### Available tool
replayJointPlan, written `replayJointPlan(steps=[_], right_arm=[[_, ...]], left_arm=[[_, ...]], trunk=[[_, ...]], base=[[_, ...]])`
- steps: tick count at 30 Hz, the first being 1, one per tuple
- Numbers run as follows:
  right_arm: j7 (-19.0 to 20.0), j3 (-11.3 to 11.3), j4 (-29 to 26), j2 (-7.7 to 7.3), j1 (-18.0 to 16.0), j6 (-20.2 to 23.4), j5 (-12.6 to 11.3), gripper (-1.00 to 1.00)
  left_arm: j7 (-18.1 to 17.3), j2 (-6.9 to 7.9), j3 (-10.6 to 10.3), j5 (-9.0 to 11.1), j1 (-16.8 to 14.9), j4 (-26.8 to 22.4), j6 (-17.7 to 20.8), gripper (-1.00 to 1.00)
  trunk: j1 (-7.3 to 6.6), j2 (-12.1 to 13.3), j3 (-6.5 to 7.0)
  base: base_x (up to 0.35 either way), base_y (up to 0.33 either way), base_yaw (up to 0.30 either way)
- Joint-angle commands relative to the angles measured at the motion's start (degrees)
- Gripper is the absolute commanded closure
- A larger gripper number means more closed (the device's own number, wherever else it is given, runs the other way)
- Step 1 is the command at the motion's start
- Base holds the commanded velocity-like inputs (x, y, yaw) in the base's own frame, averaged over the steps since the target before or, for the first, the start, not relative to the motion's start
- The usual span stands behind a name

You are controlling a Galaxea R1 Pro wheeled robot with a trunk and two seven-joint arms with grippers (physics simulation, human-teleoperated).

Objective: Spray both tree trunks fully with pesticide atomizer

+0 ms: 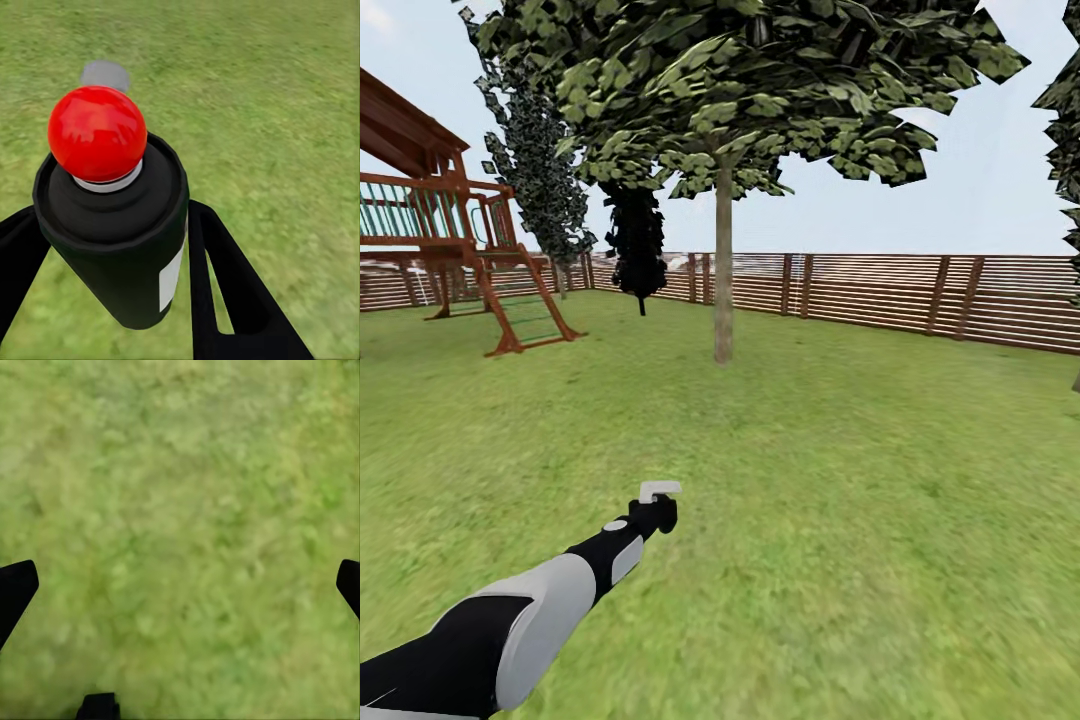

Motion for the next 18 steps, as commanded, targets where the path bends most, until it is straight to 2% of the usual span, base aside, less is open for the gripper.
replayJointPlan(steps=[1,18], right_arm=[[0.23,0.48,0.22,0.02,-0.12,-0.35,-0.58,-1.00],[0.23,0.48,0.22,0.02,-0.13,-0.35,-0.58,-1.00]], left_arm=[[-0.18,0.00,0.12,0.00,-0.07,0.07,-0.18,1.00],[-0.15,0.00,0.13,0.00,-0.07,0.07,-0.18,1.00]], trunk=[[0.05,-0.08,-0.10],[0.05,-0.08,-0.10]], base=[[0.350,0.000,0.000],[0.350,0.000,0.000]])
